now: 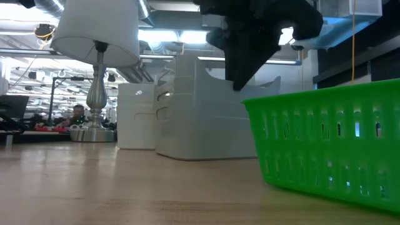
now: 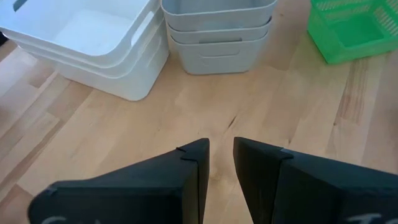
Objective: Stack baskets by color
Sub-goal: Stack the right gray bin on the left gray bin, then move the stacked gray bin to the top right of the table
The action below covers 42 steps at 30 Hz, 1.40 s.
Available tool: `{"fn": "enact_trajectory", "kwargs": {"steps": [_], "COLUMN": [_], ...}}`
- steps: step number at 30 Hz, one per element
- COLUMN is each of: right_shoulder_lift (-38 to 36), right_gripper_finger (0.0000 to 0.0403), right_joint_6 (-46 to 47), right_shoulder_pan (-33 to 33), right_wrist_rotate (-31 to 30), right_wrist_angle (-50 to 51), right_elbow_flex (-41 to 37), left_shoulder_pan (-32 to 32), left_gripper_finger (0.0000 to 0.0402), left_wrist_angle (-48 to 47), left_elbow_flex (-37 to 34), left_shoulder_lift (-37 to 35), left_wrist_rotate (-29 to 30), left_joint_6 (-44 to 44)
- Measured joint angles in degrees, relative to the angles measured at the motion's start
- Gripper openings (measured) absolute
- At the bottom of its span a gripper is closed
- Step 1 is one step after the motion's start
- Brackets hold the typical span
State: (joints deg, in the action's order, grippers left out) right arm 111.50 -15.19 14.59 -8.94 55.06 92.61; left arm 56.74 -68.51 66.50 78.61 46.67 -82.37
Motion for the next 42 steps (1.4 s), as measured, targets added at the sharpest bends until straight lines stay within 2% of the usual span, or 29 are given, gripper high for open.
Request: {"fn": "enact_trajectory", "kwargs": {"steps": [4,8,16,20,25,32,34,39,42], "right_shoulder_lift": [0.00,0.00,0.22,1.18,2.09,5.43,6.91,9.77,10.07], "right_gripper_finger": [0.0084,0.0084,0.0084,0.0084,0.0072,0.0009,0.0005,0.0003,0.0002], "right_joint_6": [2.58,4.06,1.21,1.98,5.96,8.04,9.68,14.69,18.82], "right_shoulder_pan": [0.54,1.84,2.60,2.07,1.46,0.38,0.05,-0.57,-0.50], "right_wrist_rotate": [-0.02,0.03,8.54,8.90,6.49,5.54,5.00,-2.42,-8.35], "right_wrist_angle": [4.56,4.81,-20.49,-29.27,-33.28,-34.87,-35.08,-34.63,-30.33], "right_elbow_flex": [4.11,8.14,8.44,5.44,2.94,2.52,2.52,2.59,2.67], "left_shoulder_pan": [-0.01,-0.01,0.02,0.10,0.47,0.45,0.44,0.39,0.39], "left_gripper_finger": [0.0065,0.0065,0.0065,0.0065,0.0065,0.0065,0.0065,0.0065,0.0065], "left_wrist_angle": [0.00,0.00,0.00,-0.02,-0.01,-0.02,-0.04,-0.05,-0.09], "left_elbow_flex": [0.00,0.00,0.00,0.00,0.00,0.00,0.02,0.02,0.02], "left_shoulder_lift": [0.00,0.00,0.00,0.00,0.00,0.00,0.00,0.00,0.00], "left_wrist_rotate": [-0.11,-0.12,-1.38,-1.39,-1.41,-1.39,-1.36,-1.19,-1.17], "left_joint_6": [0.00,0.02,0.46,0.46,0.46,0.46,0.46,0.46,0.46]}}
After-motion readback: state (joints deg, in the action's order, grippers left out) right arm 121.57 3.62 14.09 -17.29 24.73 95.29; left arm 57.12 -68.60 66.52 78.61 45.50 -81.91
